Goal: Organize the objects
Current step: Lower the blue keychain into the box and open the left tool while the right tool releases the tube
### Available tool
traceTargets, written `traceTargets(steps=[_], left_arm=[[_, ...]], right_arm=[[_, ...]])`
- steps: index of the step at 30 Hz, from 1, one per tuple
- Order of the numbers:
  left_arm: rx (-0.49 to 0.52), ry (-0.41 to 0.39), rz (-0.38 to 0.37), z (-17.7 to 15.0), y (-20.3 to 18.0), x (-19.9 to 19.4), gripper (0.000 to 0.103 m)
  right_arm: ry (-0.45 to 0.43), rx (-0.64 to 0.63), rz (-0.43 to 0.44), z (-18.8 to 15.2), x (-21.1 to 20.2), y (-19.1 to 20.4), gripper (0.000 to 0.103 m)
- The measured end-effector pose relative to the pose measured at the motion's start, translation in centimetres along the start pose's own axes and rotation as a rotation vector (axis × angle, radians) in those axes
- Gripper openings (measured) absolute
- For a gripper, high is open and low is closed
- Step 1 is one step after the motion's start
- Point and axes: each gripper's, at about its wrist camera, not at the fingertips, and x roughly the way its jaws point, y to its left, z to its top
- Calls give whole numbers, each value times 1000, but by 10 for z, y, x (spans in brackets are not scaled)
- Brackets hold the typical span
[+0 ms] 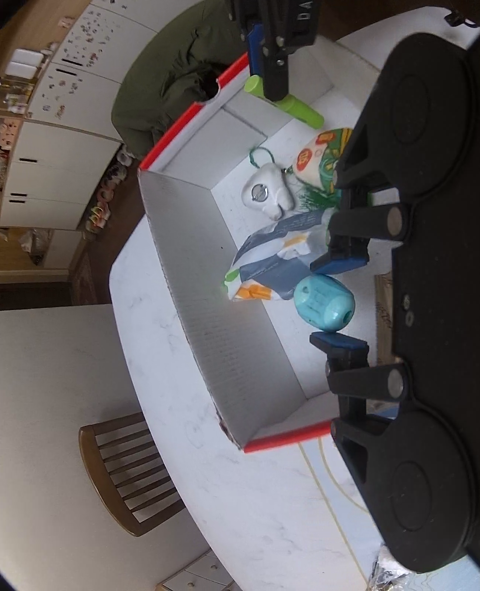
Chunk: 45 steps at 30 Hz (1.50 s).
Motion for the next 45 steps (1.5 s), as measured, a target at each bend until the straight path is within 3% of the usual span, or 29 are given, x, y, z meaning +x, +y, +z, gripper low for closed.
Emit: traceTargets(steps=[12, 28, 38, 45], left_arm=[[-3, 118, 48, 10, -7, 44, 32], [-56, 300, 35, 7, 0, 72, 34], [-40, 263, 25, 3, -3, 58, 48], [-69, 204, -2, -3, 0, 32, 50]], right_arm=[[33, -63, -17, 16, 40, 15, 15], [62, -8, 1, 36, 59, 15, 16], [50, 16, 40, 36, 45, 8, 16], [9, 14, 72, 30, 17, 4, 16]])
